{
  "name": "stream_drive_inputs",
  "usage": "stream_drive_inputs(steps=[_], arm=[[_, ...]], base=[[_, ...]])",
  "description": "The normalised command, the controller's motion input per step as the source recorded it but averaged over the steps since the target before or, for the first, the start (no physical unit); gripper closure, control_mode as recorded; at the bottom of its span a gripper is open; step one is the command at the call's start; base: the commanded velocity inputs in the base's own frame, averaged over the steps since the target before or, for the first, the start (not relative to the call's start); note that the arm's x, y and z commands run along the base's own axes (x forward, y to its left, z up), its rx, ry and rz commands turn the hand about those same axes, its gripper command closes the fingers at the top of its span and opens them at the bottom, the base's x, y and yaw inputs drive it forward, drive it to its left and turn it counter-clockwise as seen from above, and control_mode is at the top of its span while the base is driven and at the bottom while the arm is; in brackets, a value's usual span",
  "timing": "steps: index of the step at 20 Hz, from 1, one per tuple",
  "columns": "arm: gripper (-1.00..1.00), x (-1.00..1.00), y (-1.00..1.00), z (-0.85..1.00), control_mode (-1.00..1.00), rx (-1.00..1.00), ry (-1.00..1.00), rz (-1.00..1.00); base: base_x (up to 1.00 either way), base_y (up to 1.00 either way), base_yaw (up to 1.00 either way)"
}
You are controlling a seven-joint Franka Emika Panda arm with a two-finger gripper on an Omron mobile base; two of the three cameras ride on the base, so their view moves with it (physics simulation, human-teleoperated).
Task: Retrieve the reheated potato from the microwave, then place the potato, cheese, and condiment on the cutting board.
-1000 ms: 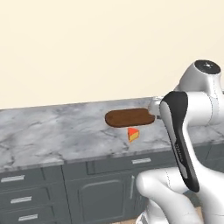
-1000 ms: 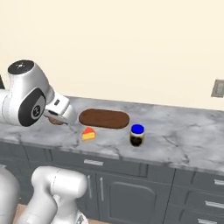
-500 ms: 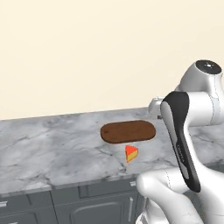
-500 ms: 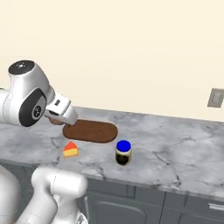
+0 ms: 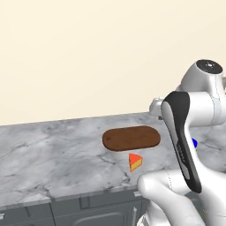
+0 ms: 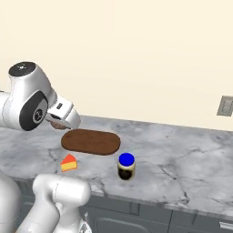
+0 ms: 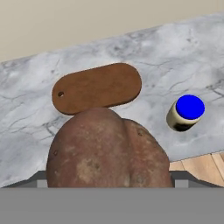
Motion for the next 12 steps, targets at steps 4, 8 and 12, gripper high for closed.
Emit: stream_drive_inputs(steps=[4, 8, 12], arm=[[1.0, 0.0, 0.0, 0.0, 1.0, 0.0, 0.0, 0.0], [1.0, 0.0, 0.0, 0.0, -1.0, 0.0, 0.0, 0.0], [1.0, 0.0, 0.0, 0.0, -1.0, 0.0, 0.0, 0.0]], base=[[0.0, 0.0, 0.0], [0.0, 0.0, 0.0], [0.0, 0.0, 0.0]])
